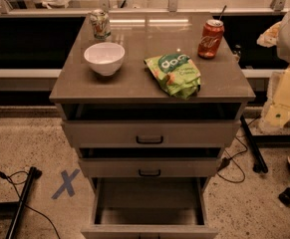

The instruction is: Place green rice chip bag into bottom drawer

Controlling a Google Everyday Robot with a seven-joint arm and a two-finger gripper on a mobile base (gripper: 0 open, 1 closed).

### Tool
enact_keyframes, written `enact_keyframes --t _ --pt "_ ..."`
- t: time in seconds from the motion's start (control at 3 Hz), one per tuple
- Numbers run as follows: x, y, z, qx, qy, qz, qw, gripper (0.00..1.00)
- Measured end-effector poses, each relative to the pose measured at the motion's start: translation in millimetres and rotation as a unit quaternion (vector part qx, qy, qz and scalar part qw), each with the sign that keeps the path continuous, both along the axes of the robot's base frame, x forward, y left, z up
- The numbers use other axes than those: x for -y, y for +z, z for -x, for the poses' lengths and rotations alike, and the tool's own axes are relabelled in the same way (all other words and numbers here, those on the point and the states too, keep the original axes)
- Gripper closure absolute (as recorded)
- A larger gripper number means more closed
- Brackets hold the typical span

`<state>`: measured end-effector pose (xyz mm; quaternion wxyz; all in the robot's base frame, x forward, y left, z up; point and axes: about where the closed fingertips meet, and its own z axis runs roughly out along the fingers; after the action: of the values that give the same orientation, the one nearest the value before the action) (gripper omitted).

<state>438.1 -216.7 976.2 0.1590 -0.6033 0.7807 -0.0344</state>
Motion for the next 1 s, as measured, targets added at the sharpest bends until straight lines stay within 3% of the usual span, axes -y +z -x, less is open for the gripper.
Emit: enact_keyframes --t 0.33,0.67,1.0 --pt "0 0 0 0.0 0.0 0.0 1.0 0.0" --pt "-4 -2 -11 0.003 -0.009 -0.036 0.9993 0.0" --pt "-31 -17 -55 -0.006 -0.04 -0.092 0.9949 0.0"
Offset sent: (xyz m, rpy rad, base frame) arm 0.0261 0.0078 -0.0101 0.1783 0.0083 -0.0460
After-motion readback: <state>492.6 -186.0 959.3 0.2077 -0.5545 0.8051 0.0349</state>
